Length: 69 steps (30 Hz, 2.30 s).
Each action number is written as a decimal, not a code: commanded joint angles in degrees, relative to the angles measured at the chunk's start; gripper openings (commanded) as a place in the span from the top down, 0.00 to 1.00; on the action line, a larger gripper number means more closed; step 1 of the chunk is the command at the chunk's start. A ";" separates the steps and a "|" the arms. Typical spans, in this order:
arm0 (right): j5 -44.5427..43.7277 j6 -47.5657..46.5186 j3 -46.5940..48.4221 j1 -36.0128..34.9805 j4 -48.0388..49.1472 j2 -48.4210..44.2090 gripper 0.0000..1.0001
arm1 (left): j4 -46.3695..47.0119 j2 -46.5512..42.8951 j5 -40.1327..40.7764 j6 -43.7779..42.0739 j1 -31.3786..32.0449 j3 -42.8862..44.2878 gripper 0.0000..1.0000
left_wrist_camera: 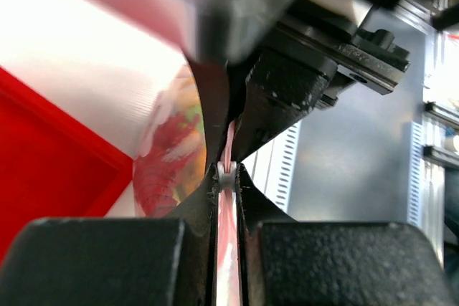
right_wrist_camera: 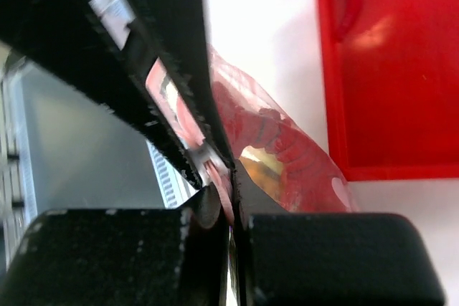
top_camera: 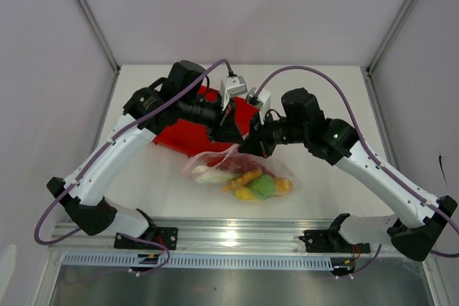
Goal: Place the food in the zip-top bag and seal the zipper
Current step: Zip the zipper food storage bag at the center of the board.
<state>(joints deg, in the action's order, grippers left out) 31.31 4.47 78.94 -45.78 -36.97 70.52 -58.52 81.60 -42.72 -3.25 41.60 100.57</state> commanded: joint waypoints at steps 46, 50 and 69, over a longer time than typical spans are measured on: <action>-6.80 13.89 -7.03 10.36 7.97 -9.44 0.71 | -2.03 -7.16 2.74 0.35 -0.65 5.86 0.99; 4.35 20.74 -14.76 9.22 17.41 -8.91 0.73 | -3.88 -5.76 1.24 -0.36 -0.65 7.71 0.99; -4.40 40.16 -32.51 -3.26 35.90 -8.83 0.73 | -0.28 1.28 -6.14 0.61 -0.56 8.76 0.99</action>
<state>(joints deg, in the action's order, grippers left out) 30.22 39.03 49.84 -48.23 -7.62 61.60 -65.08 83.00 -44.16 -3.03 41.32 105.86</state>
